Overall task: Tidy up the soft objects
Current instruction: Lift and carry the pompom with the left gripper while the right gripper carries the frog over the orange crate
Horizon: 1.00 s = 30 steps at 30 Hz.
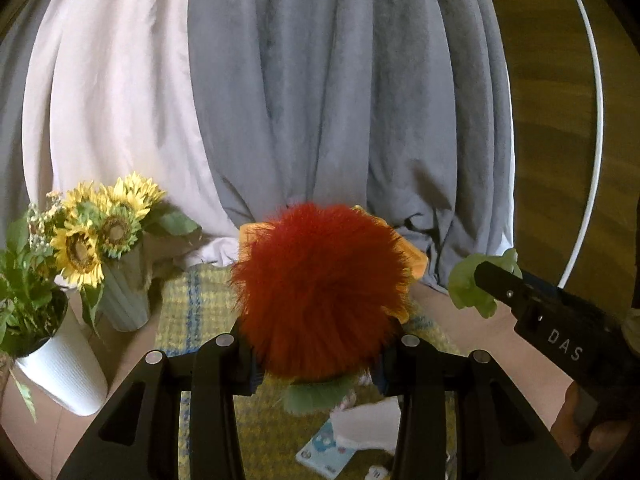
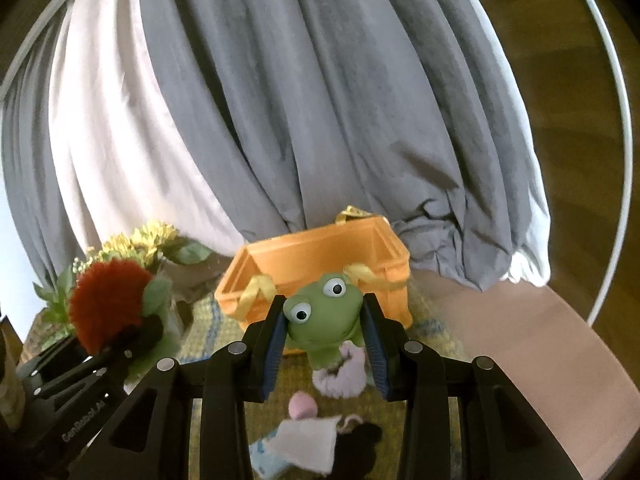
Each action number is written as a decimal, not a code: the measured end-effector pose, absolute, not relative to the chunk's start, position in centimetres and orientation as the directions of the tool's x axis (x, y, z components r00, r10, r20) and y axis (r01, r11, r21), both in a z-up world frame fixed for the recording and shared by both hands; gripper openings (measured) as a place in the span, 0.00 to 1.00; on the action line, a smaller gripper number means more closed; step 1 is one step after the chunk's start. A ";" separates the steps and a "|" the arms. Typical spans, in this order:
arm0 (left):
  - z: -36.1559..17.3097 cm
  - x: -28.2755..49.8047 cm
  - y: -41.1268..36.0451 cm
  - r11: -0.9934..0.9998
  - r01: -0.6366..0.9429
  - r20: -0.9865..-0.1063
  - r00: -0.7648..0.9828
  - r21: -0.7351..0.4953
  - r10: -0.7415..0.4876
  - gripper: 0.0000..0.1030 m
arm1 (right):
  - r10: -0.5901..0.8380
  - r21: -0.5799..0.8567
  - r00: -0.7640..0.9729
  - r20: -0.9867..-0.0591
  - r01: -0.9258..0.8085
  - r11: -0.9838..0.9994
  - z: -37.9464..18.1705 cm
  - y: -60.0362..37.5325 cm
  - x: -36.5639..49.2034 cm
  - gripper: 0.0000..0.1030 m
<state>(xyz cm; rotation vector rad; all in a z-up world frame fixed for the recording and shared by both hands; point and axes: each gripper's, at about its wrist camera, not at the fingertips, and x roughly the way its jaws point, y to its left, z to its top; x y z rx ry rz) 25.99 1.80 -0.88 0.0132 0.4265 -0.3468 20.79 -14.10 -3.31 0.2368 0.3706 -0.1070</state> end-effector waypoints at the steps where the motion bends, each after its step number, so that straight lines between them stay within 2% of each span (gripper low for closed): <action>1: -0.7 26.3 1.6 0.944 0.326 -0.402 0.857 -0.058 -0.321 0.38 | -0.054 0.210 0.931 -0.362 0.138 0.968 -3.0 -14.4 21.3 0.37; 17: 1.1 32.2 -1.5 0.954 0.297 -0.331 0.896 -0.046 -0.295 0.38 | 0.000 0.202 0.960 -0.280 0.058 0.978 -1.0 -17.0 27.1 0.37; 30: 0.2 39.1 -2.7 0.955 0.295 -0.366 0.885 -0.039 -0.289 0.38 | 0.016 0.186 0.953 -0.303 0.043 0.982 -1.5 -17.9 33.9 0.37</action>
